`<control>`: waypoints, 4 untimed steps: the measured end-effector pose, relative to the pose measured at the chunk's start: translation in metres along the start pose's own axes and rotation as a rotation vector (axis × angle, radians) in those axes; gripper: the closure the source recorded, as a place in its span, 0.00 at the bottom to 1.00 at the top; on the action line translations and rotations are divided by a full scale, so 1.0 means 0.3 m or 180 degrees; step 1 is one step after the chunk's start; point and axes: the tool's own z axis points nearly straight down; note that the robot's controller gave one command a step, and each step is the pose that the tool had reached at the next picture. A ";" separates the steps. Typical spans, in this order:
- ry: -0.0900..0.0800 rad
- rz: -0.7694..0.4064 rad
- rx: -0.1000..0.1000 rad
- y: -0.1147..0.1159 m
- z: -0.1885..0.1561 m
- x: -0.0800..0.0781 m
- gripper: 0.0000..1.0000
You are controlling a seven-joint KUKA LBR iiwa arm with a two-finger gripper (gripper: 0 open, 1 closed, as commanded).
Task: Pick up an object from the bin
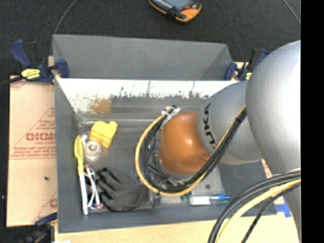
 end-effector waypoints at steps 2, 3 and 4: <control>-0.0014 0.0002 0.0005 -0.003 -0.068 -0.003 1.00; 0.0000 0.0003 0.0004 -0.002 -0.090 0.000 1.00; 0.0013 0.0003 0.0003 -0.002 -0.160 0.004 1.00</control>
Offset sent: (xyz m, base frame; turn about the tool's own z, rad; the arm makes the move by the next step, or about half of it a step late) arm -0.0003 -0.0002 0.0220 0.0002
